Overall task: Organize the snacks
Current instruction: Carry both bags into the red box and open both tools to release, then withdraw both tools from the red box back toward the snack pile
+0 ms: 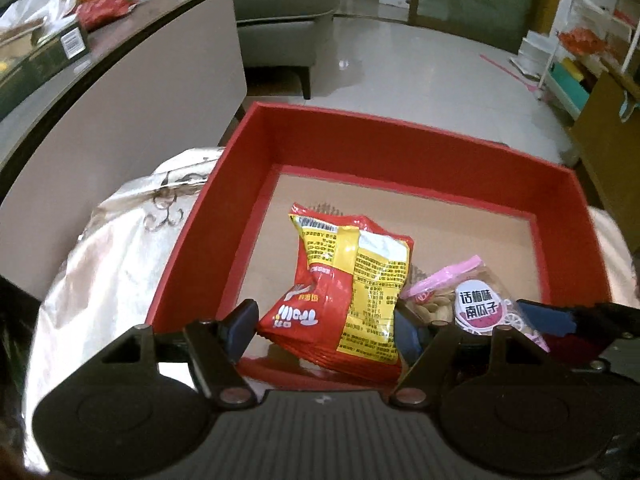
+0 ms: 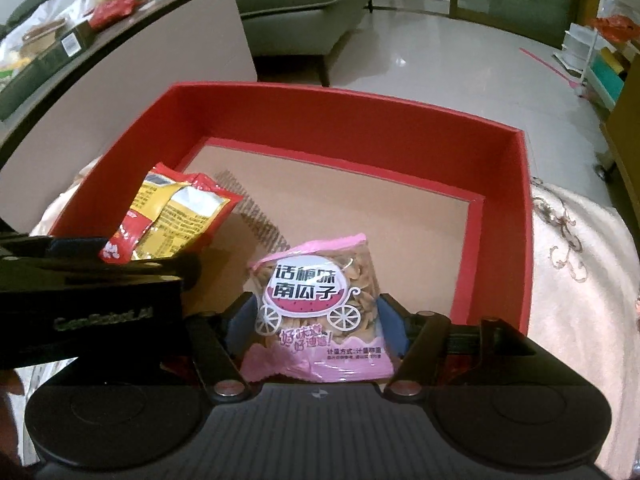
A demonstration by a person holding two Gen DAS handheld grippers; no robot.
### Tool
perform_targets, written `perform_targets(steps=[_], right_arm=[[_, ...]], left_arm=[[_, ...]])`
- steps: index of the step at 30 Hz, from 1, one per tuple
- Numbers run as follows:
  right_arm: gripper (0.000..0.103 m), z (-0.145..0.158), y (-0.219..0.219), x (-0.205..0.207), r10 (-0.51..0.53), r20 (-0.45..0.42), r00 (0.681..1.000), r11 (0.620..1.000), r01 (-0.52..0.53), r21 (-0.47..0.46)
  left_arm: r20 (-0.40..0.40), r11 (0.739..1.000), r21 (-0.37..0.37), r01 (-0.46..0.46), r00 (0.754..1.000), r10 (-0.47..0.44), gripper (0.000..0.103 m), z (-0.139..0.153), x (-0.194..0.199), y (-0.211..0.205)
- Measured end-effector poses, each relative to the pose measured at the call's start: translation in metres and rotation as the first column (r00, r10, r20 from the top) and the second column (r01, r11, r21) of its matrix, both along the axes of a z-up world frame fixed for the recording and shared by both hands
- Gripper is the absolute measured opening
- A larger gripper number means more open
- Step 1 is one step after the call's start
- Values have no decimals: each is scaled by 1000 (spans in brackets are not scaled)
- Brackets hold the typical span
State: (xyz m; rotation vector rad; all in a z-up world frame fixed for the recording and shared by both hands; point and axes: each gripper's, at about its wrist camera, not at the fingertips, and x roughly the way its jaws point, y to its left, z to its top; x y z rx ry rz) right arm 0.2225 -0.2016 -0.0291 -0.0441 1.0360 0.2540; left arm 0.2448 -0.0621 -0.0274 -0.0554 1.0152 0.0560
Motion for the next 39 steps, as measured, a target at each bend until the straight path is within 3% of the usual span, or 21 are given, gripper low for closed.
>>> perform_targets(steps=[4, 10, 16, 22, 29, 35, 39], right_arm=[[73, 13, 5, -3, -6, 26, 1000, 1000, 6, -22], [76, 42, 2, -18, -19, 94, 995, 1000, 19, -3], [80, 56, 2, -38, -11, 125, 992, 1000, 12, -8], [82, 69, -11, -57, -35, 128, 991, 999, 34, 13], [84, 82, -25, -95, -80, 144, 986, 996, 74, 48], [84, 77, -21, -117, -76, 114, 991, 996, 71, 49], [86, 75, -17, -131, -69, 95, 993, 996, 63, 60]], left_arm=[[43, 1000, 22, -2, 999, 1, 68, 11, -4, 2], [96, 1000, -29, 12, 995, -9, 69, 35, -13, 7], [114, 999, -41, 17, 993, -12, 71, 48, -33, 16], [113, 995, -101, 6, 994, 6, 73, 58, -63, 33], [88, 997, -71, 35, 996, -29, 74, 55, -99, 47], [27, 998, -66, 8, 1000, -6, 74, 40, -114, 56], [-23, 995, -103, -6, 1000, 4, 74, 29, -116, 62]])
